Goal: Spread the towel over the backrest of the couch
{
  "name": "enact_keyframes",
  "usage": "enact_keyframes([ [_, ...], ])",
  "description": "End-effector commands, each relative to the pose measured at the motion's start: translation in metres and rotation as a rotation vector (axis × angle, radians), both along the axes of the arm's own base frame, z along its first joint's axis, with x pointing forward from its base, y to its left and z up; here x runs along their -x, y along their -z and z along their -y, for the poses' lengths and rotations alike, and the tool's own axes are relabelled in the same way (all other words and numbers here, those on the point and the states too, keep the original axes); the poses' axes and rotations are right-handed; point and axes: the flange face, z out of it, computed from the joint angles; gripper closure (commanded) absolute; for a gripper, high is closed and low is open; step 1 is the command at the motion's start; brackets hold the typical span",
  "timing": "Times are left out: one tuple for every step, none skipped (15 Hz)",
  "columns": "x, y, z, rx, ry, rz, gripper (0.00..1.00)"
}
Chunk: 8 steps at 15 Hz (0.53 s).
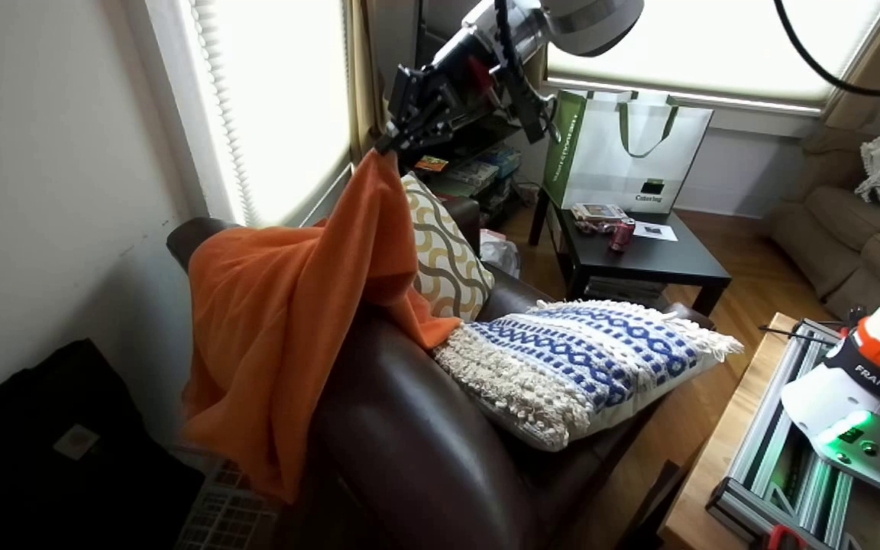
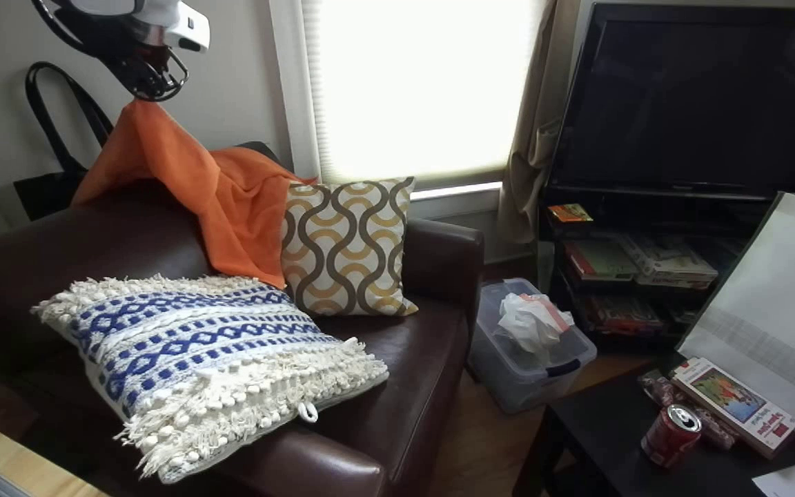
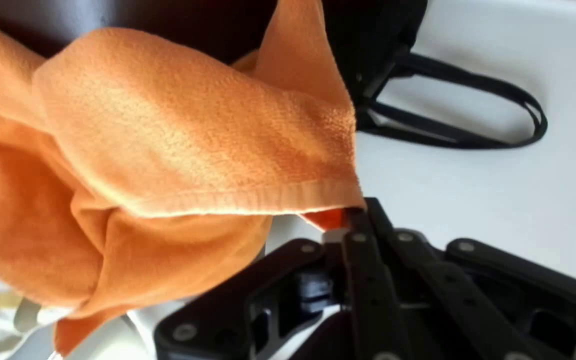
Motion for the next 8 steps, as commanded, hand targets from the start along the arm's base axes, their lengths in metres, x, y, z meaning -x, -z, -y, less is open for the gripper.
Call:
enact_keyframes([
  [0.033,-0.069,0.019,0.042,0.117,0.134,0.99],
  [0.042,-0.088,0.022,0.061,0.132,0.161,0.99],
  [0.052,-0.104,0.023,0.082,0.137,0.183,0.99],
  [0.065,-0.119,0.023,0.109,0.128,0.197,0.99],
  [0.079,-0.133,0.022,0.142,0.113,0.200,0.99],
  [0.091,-0.143,0.020,0.174,0.109,0.203,0.99],
  [0.107,-0.148,0.020,0.223,0.114,0.190,0.99],
  [0.122,-0.151,0.019,0.299,0.129,0.177,0.99],
])
